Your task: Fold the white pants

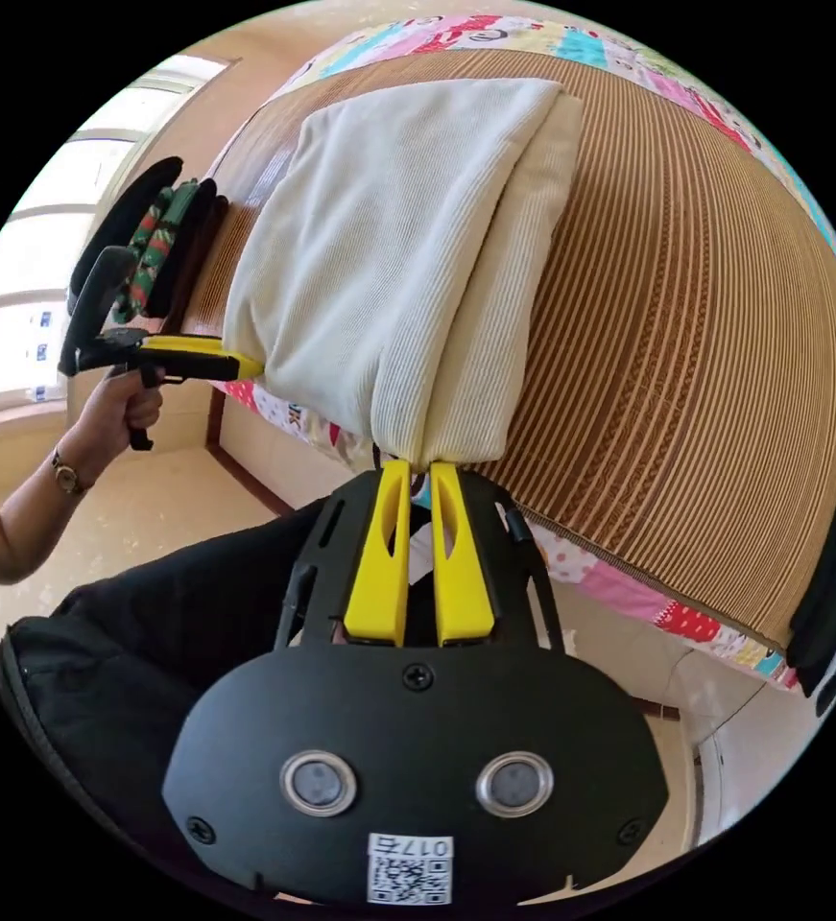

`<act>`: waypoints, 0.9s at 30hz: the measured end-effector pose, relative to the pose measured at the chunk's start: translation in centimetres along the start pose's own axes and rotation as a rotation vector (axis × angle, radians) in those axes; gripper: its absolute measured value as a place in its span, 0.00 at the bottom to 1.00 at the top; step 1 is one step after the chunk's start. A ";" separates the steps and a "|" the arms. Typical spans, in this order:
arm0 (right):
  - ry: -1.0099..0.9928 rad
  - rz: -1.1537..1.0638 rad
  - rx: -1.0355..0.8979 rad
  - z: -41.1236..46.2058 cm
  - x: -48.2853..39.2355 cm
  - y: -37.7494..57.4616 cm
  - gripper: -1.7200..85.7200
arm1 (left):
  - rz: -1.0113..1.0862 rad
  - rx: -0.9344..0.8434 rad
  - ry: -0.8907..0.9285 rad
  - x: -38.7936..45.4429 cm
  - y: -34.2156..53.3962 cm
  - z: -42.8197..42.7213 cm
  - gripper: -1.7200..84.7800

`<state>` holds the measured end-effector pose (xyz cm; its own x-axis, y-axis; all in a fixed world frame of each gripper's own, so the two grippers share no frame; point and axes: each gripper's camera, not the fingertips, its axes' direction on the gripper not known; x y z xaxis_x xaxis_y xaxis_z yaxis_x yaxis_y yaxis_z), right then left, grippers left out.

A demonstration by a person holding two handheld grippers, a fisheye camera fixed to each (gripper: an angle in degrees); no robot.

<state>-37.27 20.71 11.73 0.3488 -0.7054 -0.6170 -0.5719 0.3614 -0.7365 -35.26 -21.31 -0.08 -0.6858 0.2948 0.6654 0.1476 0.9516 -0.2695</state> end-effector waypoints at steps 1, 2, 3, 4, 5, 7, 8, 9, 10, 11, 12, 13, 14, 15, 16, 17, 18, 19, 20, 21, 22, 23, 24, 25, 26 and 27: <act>-0.024 -0.045 0.000 -0.4 0.1 0.3 0.07 | 0.048 -0.021 -0.014 0.5 0.0 -0.6 0.09; -0.089 -0.147 0.012 -1.9 0.7 1.2 0.06 | 0.091 -0.034 -0.054 1.0 0.2 -1.4 0.09; -0.127 -0.238 0.031 -3.6 1.6 2.3 0.05 | 0.116 -0.037 -0.079 1.2 0.4 -1.8 0.09; -0.136 -0.268 0.030 -4.2 2.2 2.8 0.05 | 0.156 -0.041 -0.104 1.5 0.8 -2.3 0.09; -0.119 -0.281 0.031 -4.8 3.7 3.5 0.04 | 0.160 -0.048 -0.086 1.3 1.2 -2.4 0.09; -0.088 -0.232 0.010 -3.3 6.3 4.4 0.04 | 0.138 -0.059 0.020 0.7 1.6 -1.4 0.09; -0.089 -0.178 -0.023 -1.2 7.9 4.9 0.04 | 0.122 -0.072 0.055 0.7 1.8 -0.1 0.09; -0.114 -0.128 -0.047 0.7 9.0 5.2 0.04 | 0.118 -0.077 0.047 0.7 2.0 0.6 0.09; -0.136 -0.098 -0.049 1.3 9.4 5.3 0.04 | 0.109 -0.074 0.018 0.8 2.3 1.6 0.09; -0.189 -0.040 -0.040 1.8 10.3 5.4 0.04 | 0.083 -0.051 0.019 0.5 2.8 2.1 0.10; -0.200 0.016 -0.019 1.6 11.0 5.8 0.04 | 0.065 -0.036 0.036 0.1 3.1 2.1 0.10; -0.168 0.060 -0.015 1.5 11.4 6.1 0.05 | 0.023 -0.002 0.084 -0.7 3.8 1.9 0.12; -0.083 0.151 -0.024 1.3 12.4 6.9 0.06 | -0.015 0.033 0.124 -1.6 4.8 1.4 0.13; -0.066 0.207 -0.020 0.7 13.2 7.7 0.08 | -0.033 0.052 0.140 -2.0 5.3 1.1 0.14; -0.092 0.221 0.003 0.1 13.6 8.0 0.09 | -0.073 0.096 0.156 -2.9 6.3 0.3 0.15; -0.162 0.243 0.083 -1.5 14.1 8.7 0.11 | -0.110 0.147 0.163 -3.6 7.2 -0.7 0.16; -0.239 0.261 0.174 -3.0 14.3 9.1 0.13 | -0.124 0.176 0.165 -3.8 7.6 -1.3 0.16; -0.275 0.260 0.214 -3.6 14.3 9.1 0.13 | -0.140 0.244 0.165 -4.0 8.1 -2.6 0.17; -0.330 0.237 0.280 -4.5 14.0 8.9 0.14 | -0.133 0.319 0.174 -3.8 8.3 -3.8 0.17; -0.356 0.204 0.324 -4.9 13.2 8.2 0.13 | -0.122 0.349 0.184 -3.6 8.2 -4.2 0.17; -0.360 0.186 0.339 -4.9 12.8 7.7 0.13 | -0.086 0.387 0.218 -3.1 7.4 -4.5 0.16; -0.345 0.138 0.368 -5.0 11.7 6.6 0.12 | -0.045 0.394 0.257 -2.5 6.3 -4.1 0.15; -0.305 0.077 0.397 -5.0 10.5 5.5 0.11 | -0.025 0.391 0.270 -2.1 5.6 -3.8 0.14; -0.293 0.039 0.403 -4.9 10.0 4.8 0.10 | 0.010 0.379 0.270 -1.2 4.3 -3.0 0.12; -0.283 -0.033 0.386 -4.3 9.2 3.3 0.09 | 0.037 0.344 0.211 -0.4 3.2 -2.0 0.10; -0.227 -0.081 0.325 -3.1 8.8 1.9 0.07 | 0.034 0.312 0.151 -0.2 2.7 -1.3 0.08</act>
<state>-37.55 13.30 5.77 0.5593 -0.5998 -0.5722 -0.2839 0.5100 -0.8120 -33.79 -18.68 -0.03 -0.5671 0.3581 0.7417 -0.0725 0.8754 -0.4780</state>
